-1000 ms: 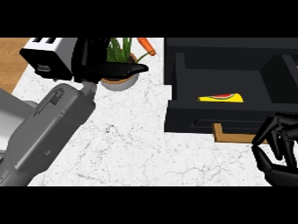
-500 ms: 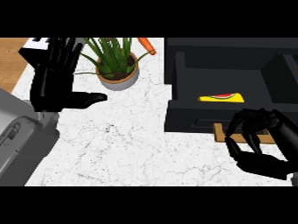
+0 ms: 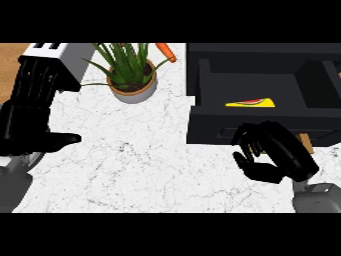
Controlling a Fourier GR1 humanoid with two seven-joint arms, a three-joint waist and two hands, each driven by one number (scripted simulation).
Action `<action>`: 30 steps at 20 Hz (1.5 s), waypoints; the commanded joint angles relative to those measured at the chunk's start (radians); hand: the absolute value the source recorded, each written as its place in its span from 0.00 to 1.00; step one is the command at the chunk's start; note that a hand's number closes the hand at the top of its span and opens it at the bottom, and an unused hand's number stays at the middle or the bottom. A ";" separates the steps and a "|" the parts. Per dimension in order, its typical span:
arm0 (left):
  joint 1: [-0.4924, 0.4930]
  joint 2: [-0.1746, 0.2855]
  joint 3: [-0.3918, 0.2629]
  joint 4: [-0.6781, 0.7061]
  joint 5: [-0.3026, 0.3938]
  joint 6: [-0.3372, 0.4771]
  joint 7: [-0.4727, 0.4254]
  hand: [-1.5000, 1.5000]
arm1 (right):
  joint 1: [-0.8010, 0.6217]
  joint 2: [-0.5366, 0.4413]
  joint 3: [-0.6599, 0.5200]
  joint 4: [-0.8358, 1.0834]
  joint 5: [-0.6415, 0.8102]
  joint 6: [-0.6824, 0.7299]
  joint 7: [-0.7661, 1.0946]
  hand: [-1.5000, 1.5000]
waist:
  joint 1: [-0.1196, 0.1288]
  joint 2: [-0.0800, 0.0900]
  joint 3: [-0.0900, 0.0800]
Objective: Pick up the cup, place it into the drawer and close the drawer
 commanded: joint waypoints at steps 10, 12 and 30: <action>0.192 0.002 0.141 -0.037 -0.029 -0.190 -0.032 0.00 | -0.299 0.071 -0.053 0.586 0.164 -0.104 -0.132 0.00 | -0.004 0.002 0.000; 0.214 0.002 0.185 -0.036 -0.028 -0.226 -0.005 0.00 | -0.308 0.091 -0.049 0.612 0.182 -0.102 -0.144 0.00 | -0.010 0.000 0.000; 0.146 -0.014 0.219 0.033 -0.033 -0.324 0.027 0.00 | -0.736 -0.011 -0.250 1.340 0.159 -0.152 -0.426 0.00 | 0.045 0.028 0.003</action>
